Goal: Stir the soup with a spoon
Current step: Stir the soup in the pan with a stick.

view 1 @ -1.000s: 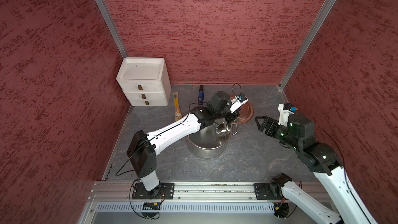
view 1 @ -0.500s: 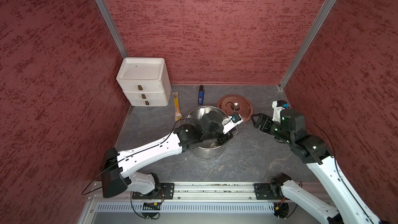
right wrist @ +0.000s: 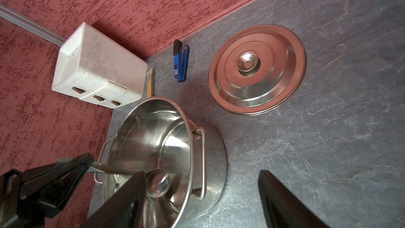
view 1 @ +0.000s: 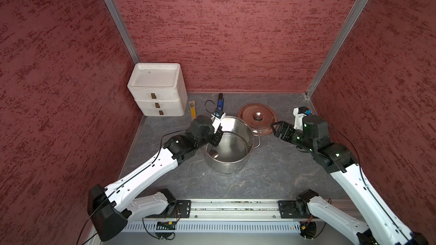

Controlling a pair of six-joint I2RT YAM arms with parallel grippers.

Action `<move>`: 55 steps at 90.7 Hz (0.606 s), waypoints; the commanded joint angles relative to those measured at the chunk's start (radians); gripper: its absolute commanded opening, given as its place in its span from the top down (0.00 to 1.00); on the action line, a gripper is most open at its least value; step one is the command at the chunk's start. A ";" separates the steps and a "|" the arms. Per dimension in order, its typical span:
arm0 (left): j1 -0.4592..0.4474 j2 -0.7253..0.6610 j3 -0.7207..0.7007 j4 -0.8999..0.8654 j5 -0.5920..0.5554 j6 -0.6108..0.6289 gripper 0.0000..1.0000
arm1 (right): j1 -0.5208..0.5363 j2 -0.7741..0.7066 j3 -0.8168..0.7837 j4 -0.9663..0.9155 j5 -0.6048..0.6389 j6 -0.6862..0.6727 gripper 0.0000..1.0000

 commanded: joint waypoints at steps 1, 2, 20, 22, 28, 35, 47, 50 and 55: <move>0.064 0.026 0.005 0.033 -0.002 -0.018 1.00 | -0.003 -0.009 0.010 0.018 -0.007 -0.008 0.15; 0.072 0.031 0.008 0.038 0.001 -0.017 1.00 | -0.002 -0.008 0.010 0.017 -0.006 -0.008 0.15; 0.132 0.151 0.087 0.133 0.036 0.029 1.00 | -0.002 -0.030 0.018 -0.005 0.011 -0.007 0.15; 0.135 0.166 0.096 0.142 0.041 0.035 1.00 | -0.002 -0.032 0.018 -0.007 0.015 -0.007 0.15; 0.141 0.207 0.132 0.159 0.049 0.061 1.00 | -0.003 -0.045 0.018 -0.017 0.023 -0.006 0.15; 0.142 0.255 0.170 0.182 0.064 0.086 1.00 | -0.002 -0.058 0.017 -0.028 0.034 -0.004 0.15; 0.138 0.326 0.235 0.219 0.109 0.098 1.00 | -0.002 -0.083 0.011 -0.047 0.048 0.005 0.15; 0.133 0.345 0.250 0.228 0.115 0.101 1.00 | -0.002 -0.088 0.009 -0.052 0.050 0.006 0.15; 0.122 0.371 0.277 0.240 0.134 0.112 1.00 | -0.002 -0.096 0.009 -0.059 0.052 0.008 0.15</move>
